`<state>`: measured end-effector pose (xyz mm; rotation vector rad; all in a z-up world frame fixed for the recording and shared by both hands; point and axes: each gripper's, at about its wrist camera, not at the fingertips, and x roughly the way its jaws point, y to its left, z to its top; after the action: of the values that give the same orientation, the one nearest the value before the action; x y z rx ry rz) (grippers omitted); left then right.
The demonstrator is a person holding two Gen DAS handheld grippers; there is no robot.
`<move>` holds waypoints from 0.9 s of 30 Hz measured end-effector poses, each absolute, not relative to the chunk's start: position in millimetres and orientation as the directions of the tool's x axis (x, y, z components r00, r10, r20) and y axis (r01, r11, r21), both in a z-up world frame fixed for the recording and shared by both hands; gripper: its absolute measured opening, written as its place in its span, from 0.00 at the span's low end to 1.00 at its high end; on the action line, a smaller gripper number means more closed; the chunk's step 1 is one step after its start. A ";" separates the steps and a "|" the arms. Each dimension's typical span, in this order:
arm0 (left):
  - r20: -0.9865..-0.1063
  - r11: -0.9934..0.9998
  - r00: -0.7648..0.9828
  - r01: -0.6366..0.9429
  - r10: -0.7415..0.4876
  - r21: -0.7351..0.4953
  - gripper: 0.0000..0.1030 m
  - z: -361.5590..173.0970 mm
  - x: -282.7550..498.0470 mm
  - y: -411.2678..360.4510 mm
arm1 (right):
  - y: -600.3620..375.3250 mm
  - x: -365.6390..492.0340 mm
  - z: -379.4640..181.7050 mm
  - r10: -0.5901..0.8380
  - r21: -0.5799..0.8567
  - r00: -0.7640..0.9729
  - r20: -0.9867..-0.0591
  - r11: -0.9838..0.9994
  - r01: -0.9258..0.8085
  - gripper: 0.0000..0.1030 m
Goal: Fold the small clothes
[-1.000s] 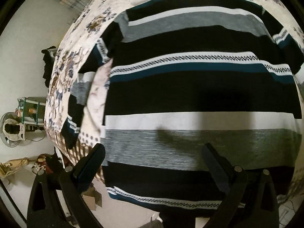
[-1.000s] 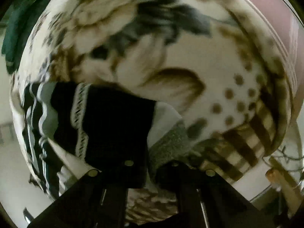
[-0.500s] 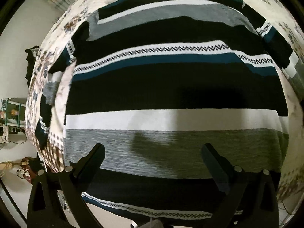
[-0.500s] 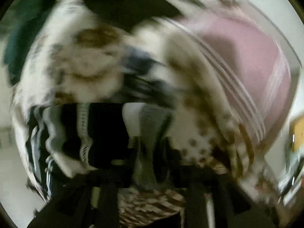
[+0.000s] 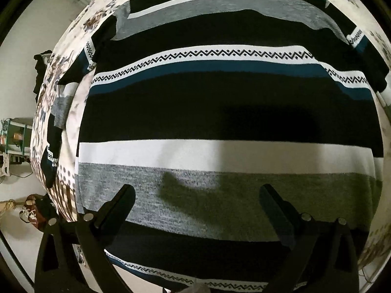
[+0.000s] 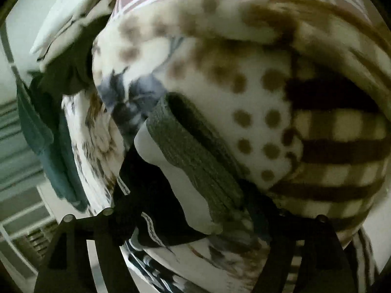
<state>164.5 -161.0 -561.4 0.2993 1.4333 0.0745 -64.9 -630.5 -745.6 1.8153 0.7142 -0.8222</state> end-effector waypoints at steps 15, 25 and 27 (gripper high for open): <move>-0.971 0.971 0.135 0.108 0.198 0.213 1.00 -573.4 179.1 -149.9 | -611.4 -15.1 -744.7 -0.066 0.631 0.657 -0.751 -0.365 0.685 0.16; -0.978 0.990 0.158 0.019 0.136 0.141 1.00 -555.1 204.6 -113.7 | -665.5 26.2 -609.6 -0.219 0.744 0.717 -0.662 -0.074 0.664 0.06; -0.979 0.993 0.167 -0.004 0.116 0.117 1.00 -550.2 211.2 -103.3 | -659.2 54.4 -578.7 -0.207 0.724 0.716 -0.667 0.050 0.688 0.06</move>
<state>211.2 -103.3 -550.2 0.0944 1.4011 0.0860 54.4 -659.2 -578.7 1.3603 0.4403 -0.7160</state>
